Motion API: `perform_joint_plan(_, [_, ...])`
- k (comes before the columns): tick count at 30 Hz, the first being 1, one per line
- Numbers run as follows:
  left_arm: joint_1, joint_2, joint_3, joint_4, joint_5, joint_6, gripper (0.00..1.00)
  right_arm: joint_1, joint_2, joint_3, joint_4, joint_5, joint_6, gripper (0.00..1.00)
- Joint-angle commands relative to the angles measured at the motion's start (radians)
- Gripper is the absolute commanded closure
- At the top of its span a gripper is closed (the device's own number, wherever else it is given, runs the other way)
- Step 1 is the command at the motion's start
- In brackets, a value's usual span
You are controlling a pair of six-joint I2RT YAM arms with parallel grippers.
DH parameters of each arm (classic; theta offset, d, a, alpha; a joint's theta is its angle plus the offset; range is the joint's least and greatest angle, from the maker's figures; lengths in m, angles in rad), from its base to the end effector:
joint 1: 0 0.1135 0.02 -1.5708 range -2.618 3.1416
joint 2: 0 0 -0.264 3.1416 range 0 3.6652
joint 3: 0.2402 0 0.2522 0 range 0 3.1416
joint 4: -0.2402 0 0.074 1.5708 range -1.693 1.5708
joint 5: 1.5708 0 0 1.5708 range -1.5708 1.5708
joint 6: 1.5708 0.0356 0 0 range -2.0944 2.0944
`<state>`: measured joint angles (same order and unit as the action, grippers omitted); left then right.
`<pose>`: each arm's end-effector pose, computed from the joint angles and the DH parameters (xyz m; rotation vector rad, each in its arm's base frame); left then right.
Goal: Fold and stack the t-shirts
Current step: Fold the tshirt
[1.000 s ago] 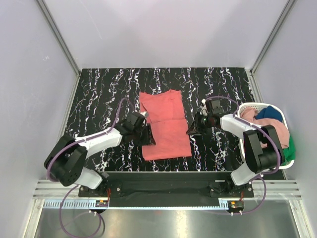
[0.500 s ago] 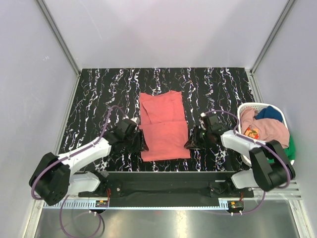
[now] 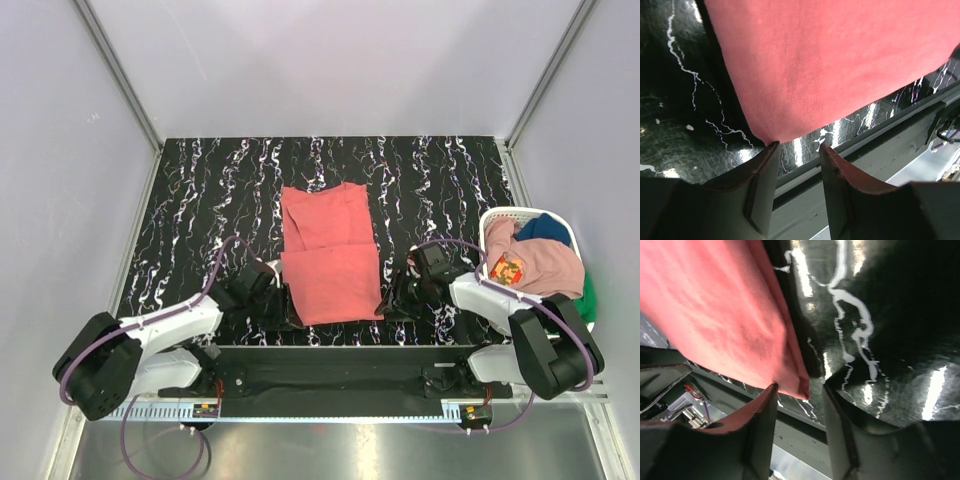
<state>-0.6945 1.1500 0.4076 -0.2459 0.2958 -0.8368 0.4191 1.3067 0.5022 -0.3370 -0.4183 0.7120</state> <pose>0.1414 -0.1313 0.1428 -0.0740 2.7912 -0.8791 0.1846 0.0981 0.1366 0.2885 2.8692 0.8527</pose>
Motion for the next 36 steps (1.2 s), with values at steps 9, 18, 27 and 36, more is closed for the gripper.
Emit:
perform_joint_plan(9, [0.0,-0.144,0.014,-0.205,-0.175,-0.053,0.47,0.029,-0.034,-0.068,0.104,-0.028,0.053,0.53])
perform_joint_plan(18, [0.039,-0.154,-0.018,-0.147,-0.14,-0.048,0.46,0.069,-0.003,-0.102,0.174,-0.028,0.089,0.55])
perform_joint_plan(27, [0.138,-0.151,-0.151,0.054,0.008,-0.076,0.5,0.069,-0.047,-0.136,0.174,-0.005,0.083,0.65])
perform_joint_plan(36, [0.138,-0.116,-0.156,0.034,-0.024,-0.087,0.6,0.069,-0.061,-0.145,0.173,0.001,0.076,0.65])
